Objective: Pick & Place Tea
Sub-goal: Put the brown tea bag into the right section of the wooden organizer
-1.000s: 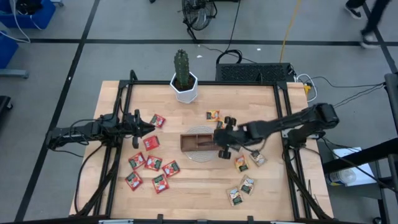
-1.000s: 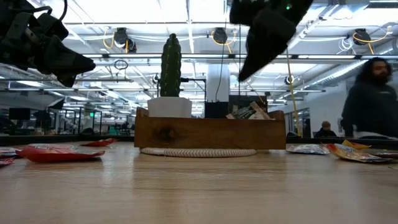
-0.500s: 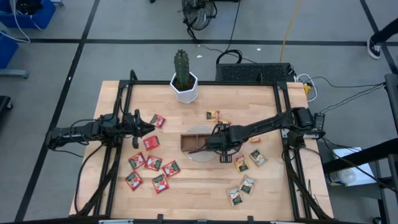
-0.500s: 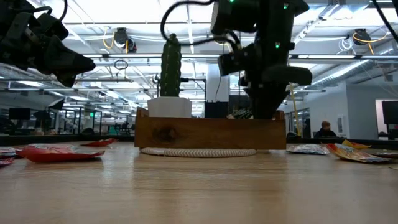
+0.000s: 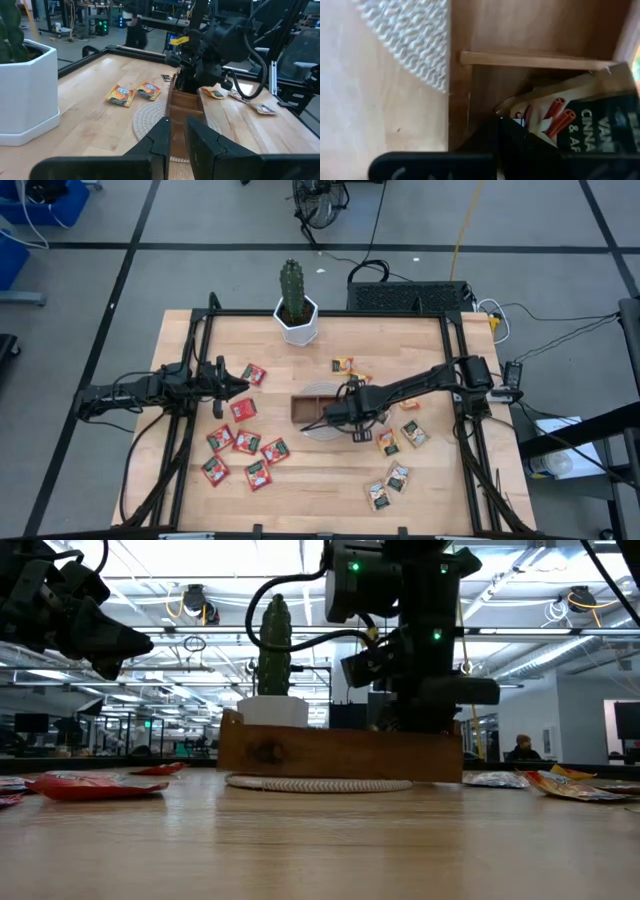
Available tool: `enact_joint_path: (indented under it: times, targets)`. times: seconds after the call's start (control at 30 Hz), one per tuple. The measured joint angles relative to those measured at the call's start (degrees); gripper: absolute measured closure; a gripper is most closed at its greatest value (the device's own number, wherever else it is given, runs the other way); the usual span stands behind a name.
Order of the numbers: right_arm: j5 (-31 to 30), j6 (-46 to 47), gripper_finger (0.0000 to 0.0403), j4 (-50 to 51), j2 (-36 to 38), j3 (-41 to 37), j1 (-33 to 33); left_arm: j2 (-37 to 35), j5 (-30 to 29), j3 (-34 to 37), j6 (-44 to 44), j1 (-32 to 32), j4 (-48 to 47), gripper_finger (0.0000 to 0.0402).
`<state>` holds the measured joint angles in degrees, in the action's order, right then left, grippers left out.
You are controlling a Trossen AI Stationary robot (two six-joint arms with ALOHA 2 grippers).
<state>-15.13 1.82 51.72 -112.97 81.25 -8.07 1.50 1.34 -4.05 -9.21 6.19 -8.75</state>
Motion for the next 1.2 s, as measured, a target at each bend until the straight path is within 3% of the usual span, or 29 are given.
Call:
enact_joint_path:
  times: [0.27, 0.73, 1.2]
  targets:
    - [-7.09, 0.53, 0.0403, -2.61, 0.09, -0.11, -0.33, -0.01, 0.00, 0.00, 0.00, 0.00, 0.00, 0.0344]
    - [-7.17, 2.01, 0.0403, -5.99, 0.89, -0.15, -1.37, 0.00, 0.00, 0.02, -0.02, -0.02, 0.00, 0.0344]
    - [-8.18, 8.88, 0.0403, -5.97, 12.71, -0.15, -2.90, -0.02, 0.00, 0.00, 0.00, -0.02, 0.00, 0.0344]
